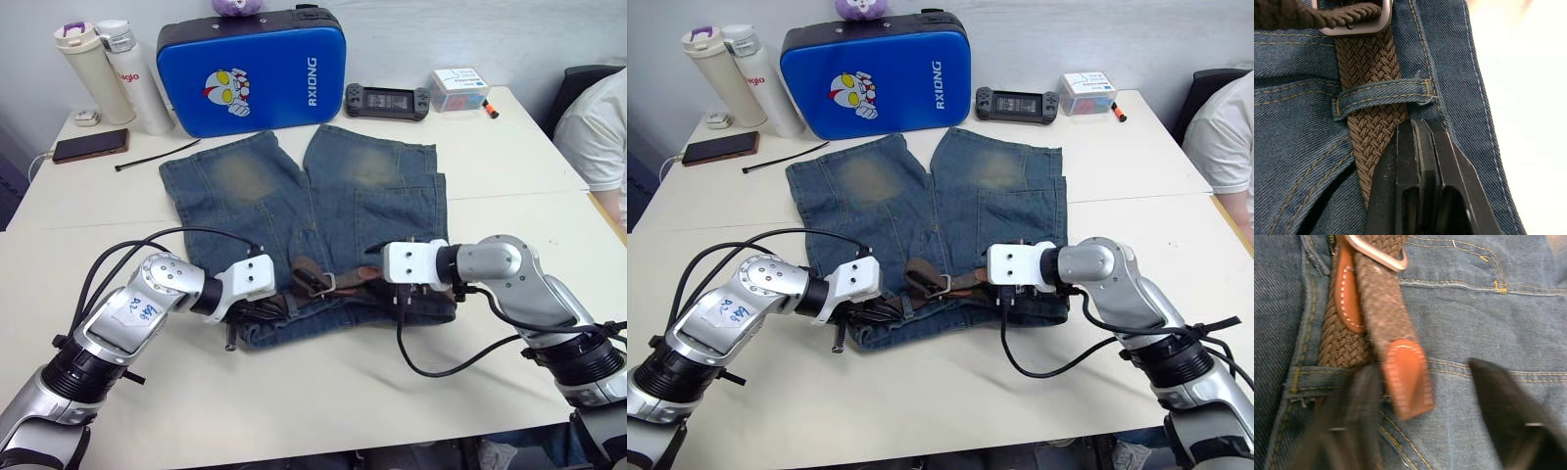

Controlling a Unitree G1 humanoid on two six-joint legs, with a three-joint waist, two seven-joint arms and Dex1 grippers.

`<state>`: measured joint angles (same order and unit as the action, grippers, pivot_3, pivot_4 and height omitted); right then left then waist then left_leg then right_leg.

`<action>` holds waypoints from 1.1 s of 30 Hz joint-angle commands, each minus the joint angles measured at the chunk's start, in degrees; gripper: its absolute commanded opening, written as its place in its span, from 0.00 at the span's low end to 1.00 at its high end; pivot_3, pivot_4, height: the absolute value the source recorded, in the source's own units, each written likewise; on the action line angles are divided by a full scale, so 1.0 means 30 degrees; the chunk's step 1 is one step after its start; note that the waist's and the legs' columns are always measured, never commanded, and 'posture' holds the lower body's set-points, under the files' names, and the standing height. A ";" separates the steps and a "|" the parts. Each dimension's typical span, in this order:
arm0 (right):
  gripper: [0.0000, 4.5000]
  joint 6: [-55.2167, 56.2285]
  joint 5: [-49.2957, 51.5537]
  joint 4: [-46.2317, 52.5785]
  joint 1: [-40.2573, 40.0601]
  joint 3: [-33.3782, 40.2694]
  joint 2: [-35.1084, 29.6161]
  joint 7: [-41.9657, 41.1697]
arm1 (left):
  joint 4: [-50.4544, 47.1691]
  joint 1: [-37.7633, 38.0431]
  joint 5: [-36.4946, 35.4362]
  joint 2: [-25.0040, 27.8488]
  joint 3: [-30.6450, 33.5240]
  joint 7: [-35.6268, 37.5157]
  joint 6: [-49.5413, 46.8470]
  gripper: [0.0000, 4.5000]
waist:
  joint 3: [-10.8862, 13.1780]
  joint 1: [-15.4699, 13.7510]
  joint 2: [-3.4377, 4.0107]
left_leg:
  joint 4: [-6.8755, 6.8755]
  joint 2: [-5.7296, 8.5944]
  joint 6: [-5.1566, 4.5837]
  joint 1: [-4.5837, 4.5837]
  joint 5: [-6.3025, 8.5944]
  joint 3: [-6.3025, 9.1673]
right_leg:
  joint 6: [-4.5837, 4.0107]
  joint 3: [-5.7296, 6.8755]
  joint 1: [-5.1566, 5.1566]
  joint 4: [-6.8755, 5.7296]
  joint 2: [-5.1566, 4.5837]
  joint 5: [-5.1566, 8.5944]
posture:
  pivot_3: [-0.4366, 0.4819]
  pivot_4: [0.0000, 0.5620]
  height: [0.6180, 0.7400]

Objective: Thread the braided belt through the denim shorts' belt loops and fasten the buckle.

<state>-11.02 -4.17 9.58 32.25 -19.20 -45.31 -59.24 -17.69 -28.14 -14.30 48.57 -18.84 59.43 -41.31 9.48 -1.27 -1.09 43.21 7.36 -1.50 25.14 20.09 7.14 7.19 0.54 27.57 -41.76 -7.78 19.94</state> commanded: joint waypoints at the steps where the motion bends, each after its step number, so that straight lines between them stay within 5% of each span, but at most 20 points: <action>1: 0.13 0.0817 -0.0066 0.0634 -0.0152 0.0609 -0.0242 -0.0097 | 0.0700 0.0364 0.0659 0.0238 0.0019 -0.0265 -0.0135 0.00 | 0.0000 0.0001 0.0000 | 0.0000 0.0000 0.0000 0.0000 0.0000 -0.0001 | -0.0001 0.0000 0.0000 0.0001 0.0000 0.0000 | 0.48 0.27 0.38; 3: 0.01 0.1322 -0.0174 0.0627 -0.0315 0.0853 -0.0322 0.0084 | 0.0858 0.0399 0.0681 0.0255 0.0001 -0.0227 -0.0031 0.00 | 0.0000 0.0001 0.0000 | 0.0000 0.0000 0.0001 0.0000 0.0001 0.0000 | -0.0001 -0.0001 0.0001 0.0000 0.0001 0.0000 | 0.48 0.27 0.38; 21: 0.01 0.8346 -0.1349 -0.1655 -0.5589 0.6363 -0.4841 0.2431 | 0.2746 -0.0368 0.1418 0.0007 -0.0628 0.0231 0.1739 0.00 | -0.0006 -0.0073 0.0012 | 0.0014 0.0001 0.0006 -0.0003 0.0003 -0.0018 | -0.0004 -0.0009 -0.0003 -0.0009 0.0001 0.0003 | 0.48 0.27 0.38; 33: 0.01 1.2886 -0.3506 -0.6642 -0.6038 0.6540 -0.6754 0.4840 | 0.2866 0.0077 0.1410 0.0398 -0.0794 0.0505 0.2006 0.00 | -0.0055 -0.0106 0.0097 | 0.0033 0.0012 0.0003 -0.0001 0.0005 -0.0034 | -0.0018 -0.0024 -0.0002 -0.0032 -0.0003 0.0011 | 0.48 0.27 0.38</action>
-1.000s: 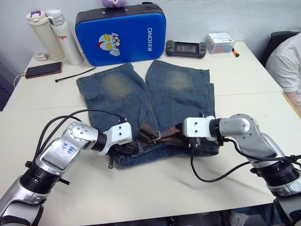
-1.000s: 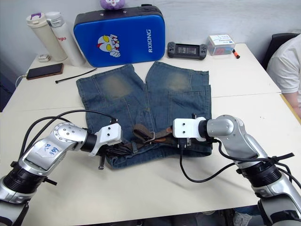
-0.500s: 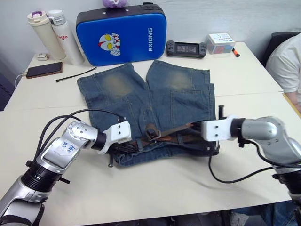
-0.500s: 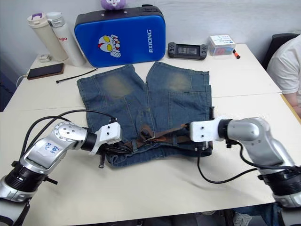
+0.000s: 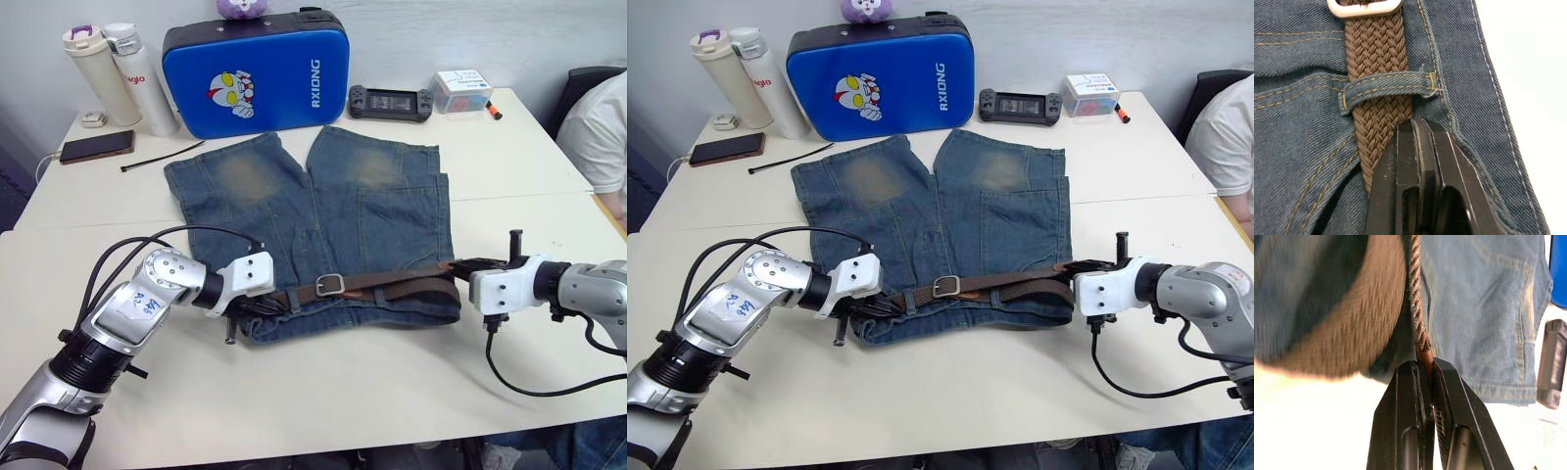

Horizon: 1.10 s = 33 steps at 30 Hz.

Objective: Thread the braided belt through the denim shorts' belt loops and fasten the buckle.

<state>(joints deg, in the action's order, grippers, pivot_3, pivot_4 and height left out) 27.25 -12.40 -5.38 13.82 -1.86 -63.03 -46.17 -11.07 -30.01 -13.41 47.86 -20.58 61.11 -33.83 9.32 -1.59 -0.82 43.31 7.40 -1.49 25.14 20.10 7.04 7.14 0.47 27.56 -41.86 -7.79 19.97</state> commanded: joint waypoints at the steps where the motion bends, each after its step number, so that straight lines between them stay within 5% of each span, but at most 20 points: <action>1: 0.01 0.0275 -0.0773 -0.1828 0.0133 0.0679 -0.0862 0.0523 | 0.0618 0.0785 0.1115 0.0704 -0.0175 -0.0058 -0.0495 0.00 | -0.0009 0.0002 0.0016 | 0.0000 -0.0001 0.0000 0.0000 0.0000 0.0001 | -0.0001 0.0001 0.0001 -0.0003 0.0000 0.0000 | 0.48 0.27 0.38; 13: 0.01 -0.0403 0.2375 0.0567 -0.1124 0.1149 0.0039 -0.0160 | -0.0185 0.0659 -0.1004 0.0392 0.1766 0.0326 -0.2304 0.00 | -0.0014 0.0062 0.0025 | 0.0000 -0.0007 0.0000 0.0006 0.0000 -0.0001 | -0.0005 -0.0012 0.0011 -0.0004 0.0010 0.0003 | 0.48 0.27 0.38; 17: 0.33 -0.1339 0.3618 0.1104 -0.0910 0.1705 -0.0164 -0.0757 | -0.1317 0.0455 -0.2638 0.0698 0.2577 0.1353 -0.3627 0.00 | -0.0009 0.0083 0.0027 | 0.0000 -0.0010 0.0000 0.0015 0.0000 -0.0002 | -0.0006 -0.0013 0.0018 -0.0002 0.0015 0.0004 | 0.48 0.27 0.38; 21: 0.76 -0.2859 0.4994 0.0879 0.0624 0.1968 -0.0588 -0.2409 | -0.2007 -0.0581 -0.4361 0.0829 0.3860 0.1557 -0.5629 0.00 | -0.0004 0.0110 0.0034 | -0.0003 -0.0015 0.0001 0.0022 0.0001 -0.0002 | -0.0007 -0.0015 0.0030 0.0003 0.0019 0.0005 | 0.48 0.27 0.38; 24: 1.00 -0.5468 0.7152 0.0955 0.1811 0.2388 -0.0782 -0.4107 | -0.2151 -0.1551 -0.5908 0.1248 0.5200 0.1860 -0.7000 0.21 | 0.0011 0.0072 0.0036 | 0.0013 -0.0018 0.0004 0.0052 0.0002 0.0007 | -0.0008 -0.0002 0.0036 0.0016 0.0019 0.0005 | 0.48 0.27 0.38; 31: 1.00 -1.6783 1.4953 0.2686 0.1831 0.4877 -0.1013 -0.7190 | -0.2595 -0.0610 -0.8132 0.3062 0.9897 0.0675 -0.9292 0.93 | 0.0013 0.0098 0.0036 | -0.0012 -0.0045 -0.0002 0.0050 0.0007 0.0034 | -0.0030 0.0018 0.0032 0.0043 0.0020 0.0016 | 0.48 0.27 0.38; 33: 1.00 -1.8517 1.5913 0.2817 0.1519 0.5416 -0.1012 -0.7471 | -0.3001 -0.0221 -0.8402 0.2801 1.1180 -0.0532 -0.9709 0.99 | 0.0014 0.0082 0.0037 | -0.0013 -0.0045 -0.0004 0.0041 0.0008 0.0030 | -0.0030 0.0014 0.0021 0.0046 0.0015 0.0016 | 0.48 0.27 0.38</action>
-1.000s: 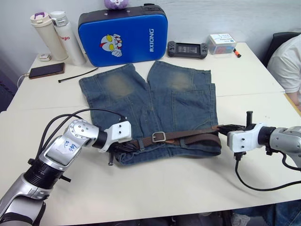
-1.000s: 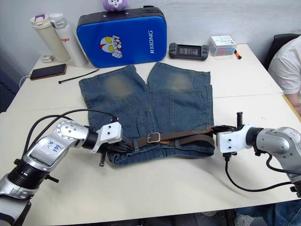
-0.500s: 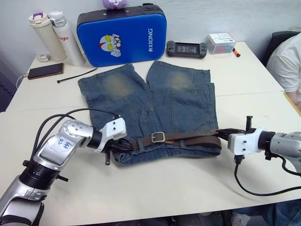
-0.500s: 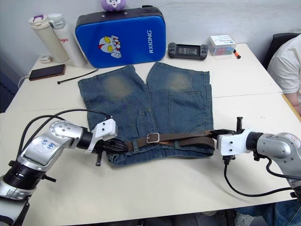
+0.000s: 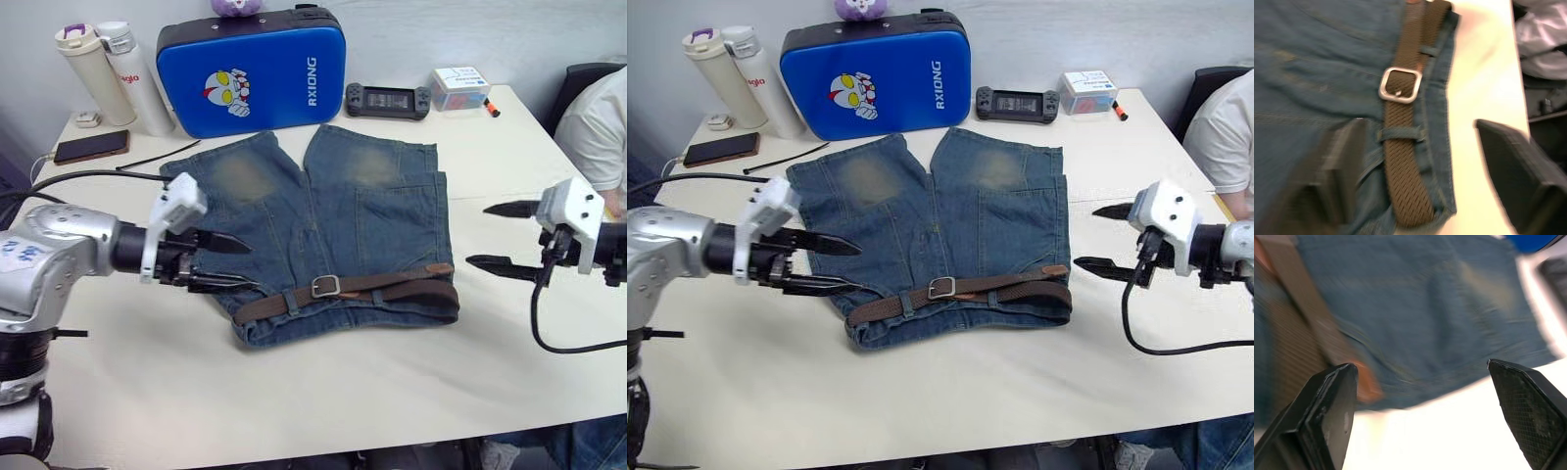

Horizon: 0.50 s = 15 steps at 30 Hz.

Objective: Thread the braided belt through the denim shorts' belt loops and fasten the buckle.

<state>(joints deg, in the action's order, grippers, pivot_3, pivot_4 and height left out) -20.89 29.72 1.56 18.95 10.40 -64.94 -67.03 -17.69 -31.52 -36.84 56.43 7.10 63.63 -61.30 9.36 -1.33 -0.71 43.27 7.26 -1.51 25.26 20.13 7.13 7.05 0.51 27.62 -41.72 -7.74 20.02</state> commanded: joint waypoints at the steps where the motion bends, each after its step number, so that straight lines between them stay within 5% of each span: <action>1: 1.00 -0.3244 0.2425 0.0494 -0.0440 0.1765 -0.0116 -0.0381 | -0.1062 0.0578 -0.0608 -0.1116 0.3458 -0.2902 -0.0330 0.99 | 0.0007 -0.0115 -0.0006 | 0.0001 0.0000 -0.0001 0.0003 0.0001 0.0000 | 0.0000 0.0001 -0.0001 0.0007 -0.0001 0.0000 | 0.48 0.27 0.38; 6: 1.00 -0.4008 0.3017 0.0261 -0.1469 0.3071 0.2229 0.1496 | -0.3823 0.6256 -0.1413 -0.4142 0.8573 -0.5545 -0.0187 0.99 | -0.0018 0.0071 0.0000 | -0.0017 -0.0002 -0.0007 -0.0049 0.0012 -0.0005 | 0.0006 0.0014 -0.0049 0.0027 -0.0011 -0.0004 | 0.48 0.27 0.38; 10: 1.00 -0.3014 0.1744 0.0615 -0.2375 0.2962 0.3942 0.3227 | -0.5132 1.0213 0.0474 -0.6014 0.8121 -0.7316 0.2673 0.99 | -0.0021 0.0128 -0.0008 | -0.0039 -0.0034 -0.0013 -0.0055 0.0021 -0.0038 | -0.0004 0.0006 -0.0021 0.0040 0.0014 0.0001 | 0.48 0.27 0.38; 15: 1.00 -0.3116 0.0427 0.0929 -0.3110 0.2179 0.5206 0.5044 | -0.4986 1.1945 0.1013 -0.7225 0.7366 -0.8206 0.4109 0.99 | -0.0025 -0.0206 -0.0002 | 0.0016 -0.0017 0.0008 -0.0069 0.0032 -0.0049 | 0.0008 -0.0001 -0.0058 0.0061 -0.0005 -0.0006 | 0.48 0.27 0.38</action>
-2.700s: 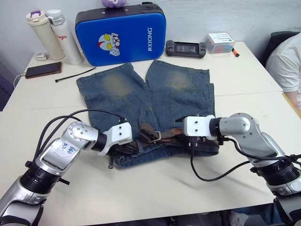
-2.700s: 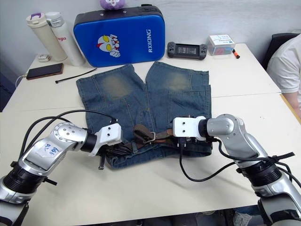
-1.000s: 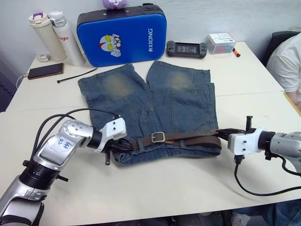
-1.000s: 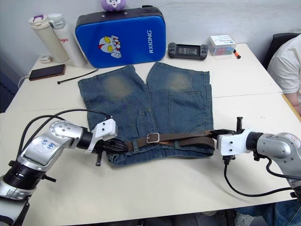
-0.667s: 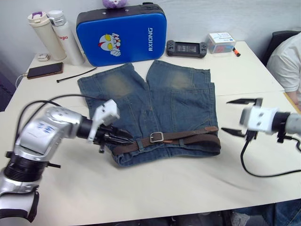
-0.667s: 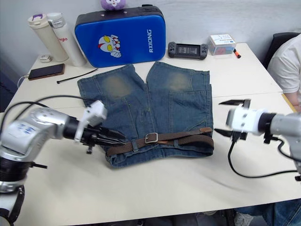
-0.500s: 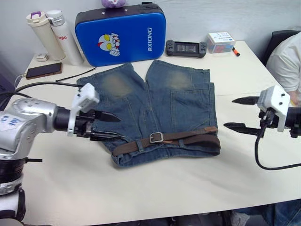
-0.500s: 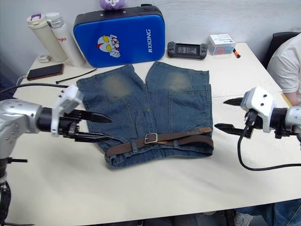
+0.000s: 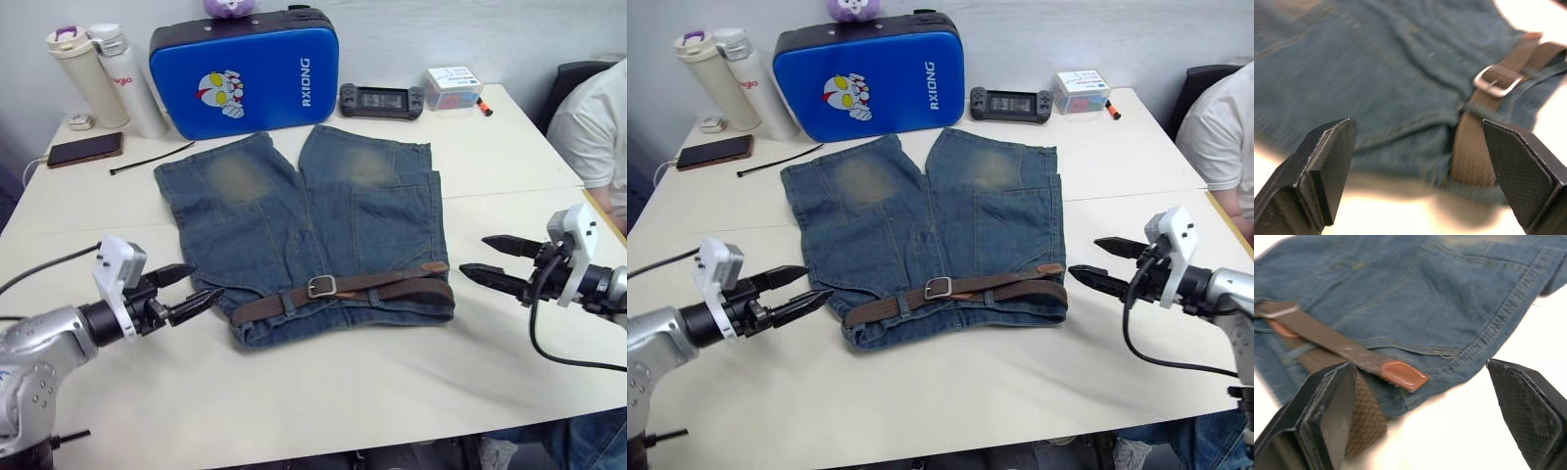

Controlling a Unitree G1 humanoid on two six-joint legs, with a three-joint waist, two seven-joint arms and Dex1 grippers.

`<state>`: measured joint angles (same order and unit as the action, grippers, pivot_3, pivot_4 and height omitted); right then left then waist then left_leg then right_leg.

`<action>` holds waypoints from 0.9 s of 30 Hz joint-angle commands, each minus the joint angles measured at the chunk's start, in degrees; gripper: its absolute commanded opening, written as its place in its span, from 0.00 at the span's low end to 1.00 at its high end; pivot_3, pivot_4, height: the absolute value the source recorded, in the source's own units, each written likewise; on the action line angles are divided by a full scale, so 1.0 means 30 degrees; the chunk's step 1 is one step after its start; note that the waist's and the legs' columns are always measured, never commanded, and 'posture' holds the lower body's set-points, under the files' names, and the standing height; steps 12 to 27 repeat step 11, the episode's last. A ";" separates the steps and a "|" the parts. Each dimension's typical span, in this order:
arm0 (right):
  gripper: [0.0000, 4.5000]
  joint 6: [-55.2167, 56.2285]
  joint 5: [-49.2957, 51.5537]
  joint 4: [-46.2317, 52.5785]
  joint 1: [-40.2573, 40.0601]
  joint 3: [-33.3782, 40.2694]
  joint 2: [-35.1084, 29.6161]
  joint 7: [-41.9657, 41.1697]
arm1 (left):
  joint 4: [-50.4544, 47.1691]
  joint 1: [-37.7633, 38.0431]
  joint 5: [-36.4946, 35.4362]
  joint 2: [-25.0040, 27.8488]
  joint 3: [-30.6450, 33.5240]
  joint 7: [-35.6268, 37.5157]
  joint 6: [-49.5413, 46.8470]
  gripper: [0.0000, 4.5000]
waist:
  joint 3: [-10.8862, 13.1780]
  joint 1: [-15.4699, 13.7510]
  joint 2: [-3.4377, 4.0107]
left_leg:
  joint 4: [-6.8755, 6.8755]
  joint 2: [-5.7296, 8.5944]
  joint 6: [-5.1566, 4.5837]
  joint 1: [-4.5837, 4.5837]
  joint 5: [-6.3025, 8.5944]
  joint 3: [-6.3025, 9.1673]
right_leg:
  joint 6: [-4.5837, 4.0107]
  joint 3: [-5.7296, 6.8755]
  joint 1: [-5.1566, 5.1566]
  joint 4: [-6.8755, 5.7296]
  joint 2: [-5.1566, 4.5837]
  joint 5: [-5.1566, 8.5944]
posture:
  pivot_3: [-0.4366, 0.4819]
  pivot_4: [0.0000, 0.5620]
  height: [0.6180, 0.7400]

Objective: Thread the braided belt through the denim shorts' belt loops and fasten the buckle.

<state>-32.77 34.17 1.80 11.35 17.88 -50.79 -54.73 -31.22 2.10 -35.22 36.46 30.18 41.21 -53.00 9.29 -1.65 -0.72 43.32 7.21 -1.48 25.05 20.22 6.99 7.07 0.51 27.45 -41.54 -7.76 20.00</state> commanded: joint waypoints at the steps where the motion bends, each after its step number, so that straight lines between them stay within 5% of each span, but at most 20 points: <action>1: 1.00 0.1169 -0.1174 0.1131 -0.0923 -0.0348 0.0755 0.1024 | -0.0462 0.0990 0.0664 -0.0787 -0.0585 -0.0901 0.1665 0.99 | -0.0002 -0.0258 0.0005 | 0.0023 0.0010 0.0000 0.0006 0.0000 0.0007 | 0.0001 0.0005 -0.0001 -0.0013 -0.0007 -0.0001 | 0.48 0.27 0.40; 4: 1.00 0.1127 -0.1001 0.1886 -0.1607 -0.0259 0.1457 0.1504 | -0.0339 0.1770 0.1228 -0.1283 -0.1083 -0.1195 0.2796 0.99 | -0.0006 -0.0454 -0.0002 | 0.0034 0.0030 -0.0023 0.0023 0.0018 0.0021 | 0.0004 -0.0003 -0.0036 -0.0018 -0.0016 -0.0002 | 0.48 0.27 0.45; 9: 1.00 0.0546 -0.0555 0.2307 -0.2329 0.0350 0.2186 0.2210 | 0.0235 0.2717 0.2015 -0.1929 -0.1280 -0.1558 0.4715 0.99 | -0.0009 0.0212 0.0256 | -0.0094 0.0323 -0.0297 0.0029 -0.0261 0.0299 | 0.0060 0.1240 -0.0729 0.0033 -0.0896 0.0170 | 0.48 0.27 0.48; 11: 1.00 0.0601 -0.0546 0.2425 -0.2586 0.0567 0.2369 0.2384 | 0.0360 0.2928 0.2222 -0.2105 -0.1348 -0.1771 0.5333 0.99 | -0.0032 0.0034 0.0271 | -0.0118 0.0580 -0.0301 -0.0010 -0.0380 0.0635 | -0.0022 0.0572 -0.0707 0.0145 -0.0536 0.0128 | 0.48 0.27 0.48; 27: 1.00 0.0601 -0.0546 0.2425 -0.2586 0.0567 0.2369 0.2384 | 0.0360 0.2928 0.2222 -0.2105 -0.1348 -0.1771 0.5333 0.99 | -0.0032 0.0034 0.0271 | -0.0118 0.0580 -0.0301 -0.0010 -0.0380 0.0635 | -0.0022 0.0572 -0.0707 0.0145 -0.0536 0.0128 | 0.48 0.27 0.48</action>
